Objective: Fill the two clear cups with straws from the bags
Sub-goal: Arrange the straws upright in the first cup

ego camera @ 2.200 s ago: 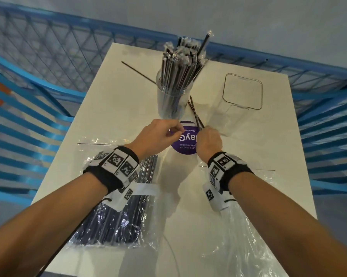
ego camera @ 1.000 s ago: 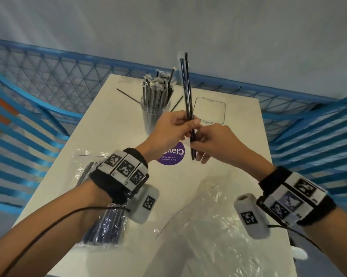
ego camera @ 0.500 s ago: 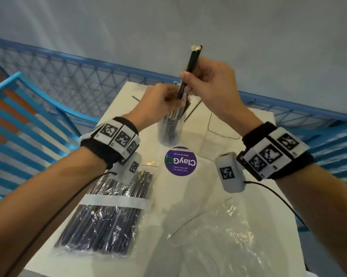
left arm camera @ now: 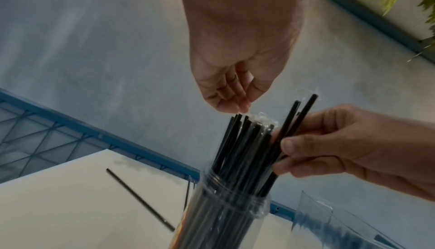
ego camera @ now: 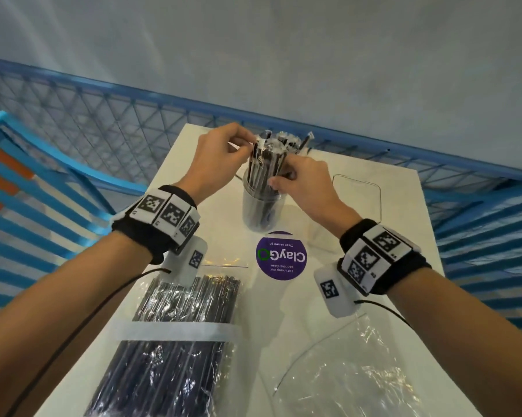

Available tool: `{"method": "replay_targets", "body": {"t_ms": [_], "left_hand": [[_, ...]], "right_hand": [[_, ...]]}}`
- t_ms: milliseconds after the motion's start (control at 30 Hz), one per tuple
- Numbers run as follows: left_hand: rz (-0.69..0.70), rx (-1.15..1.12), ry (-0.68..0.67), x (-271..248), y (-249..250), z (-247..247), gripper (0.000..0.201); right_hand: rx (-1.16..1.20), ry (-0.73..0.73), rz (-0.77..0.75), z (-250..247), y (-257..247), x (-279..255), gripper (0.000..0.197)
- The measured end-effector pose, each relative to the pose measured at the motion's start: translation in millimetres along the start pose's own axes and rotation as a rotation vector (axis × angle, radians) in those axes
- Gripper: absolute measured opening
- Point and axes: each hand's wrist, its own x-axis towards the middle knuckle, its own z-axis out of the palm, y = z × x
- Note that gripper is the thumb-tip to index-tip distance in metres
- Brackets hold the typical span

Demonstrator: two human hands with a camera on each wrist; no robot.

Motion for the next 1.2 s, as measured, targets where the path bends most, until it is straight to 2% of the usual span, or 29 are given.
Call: {"method": "replay_targets", "body": {"t_ms": [100, 200, 267, 333, 500, 600, 733, 833, 1000, 1100, 1200], "left_hand": [[0.014, -0.043, -0.033, 16.4, 1.1, -7.5, 0.013], [0.02, -0.039, -0.055, 37.6, 0.6, -18.6, 0.014], [0.024, -0.022, -0.072, 52.8, -2.2, -23.8, 0.014], [0.031, 0.033, -0.091, 68.0, -6.6, -25.9, 0.015], [0.049, 0.268, -0.223, 102.7, -31.8, -21.9, 0.016], [0.058, 0.44, -0.352, 120.2, -59.9, -16.4, 0.018], [0.047, 0.6, -0.459, 138.7, -102.7, -4.9, 0.019], [0.001, 0.666, -0.574, 151.9, -129.4, 6.1, 0.023], [-0.009, 0.791, -0.715, 176.1, -155.5, 28.0, 0.025], [0.095, 0.895, -0.813, 185.4, -165.5, 43.8, 0.024], [0.244, 0.987, -0.928, 187.2, -173.6, 57.4, 0.023]], "right_hand": [[-0.027, -0.007, 0.019, -27.2, -11.6, 3.2, 0.032], [0.079, 0.098, 0.003, -67.7, -22.7, 13.5, 0.013], [0.164, 0.165, 0.04, -89.0, -22.1, 35.2, 0.009], [0.181, 0.159, 0.113, -100.2, -12.5, 65.4, 0.012], [0.004, -0.042, 0.339, -95.7, 29.6, 129.0, 0.021], [-0.29, -0.305, 0.379, -86.5, 48.4, 156.5, 0.023], [-0.763, -0.693, 0.267, -73.0, 58.4, 189.3, 0.034], [-1.129, -0.848, 0.049, -58.1, 66.6, 213.1, 0.034], [-1.27, -0.943, -0.202, -24.9, 88.1, 249.3, 0.034], [-1.301, -0.985, -0.254, -2.9, 101.7, 260.4, 0.043], [-1.311, -1.022, -0.296, 17.5, 117.5, 262.4, 0.043]]}}
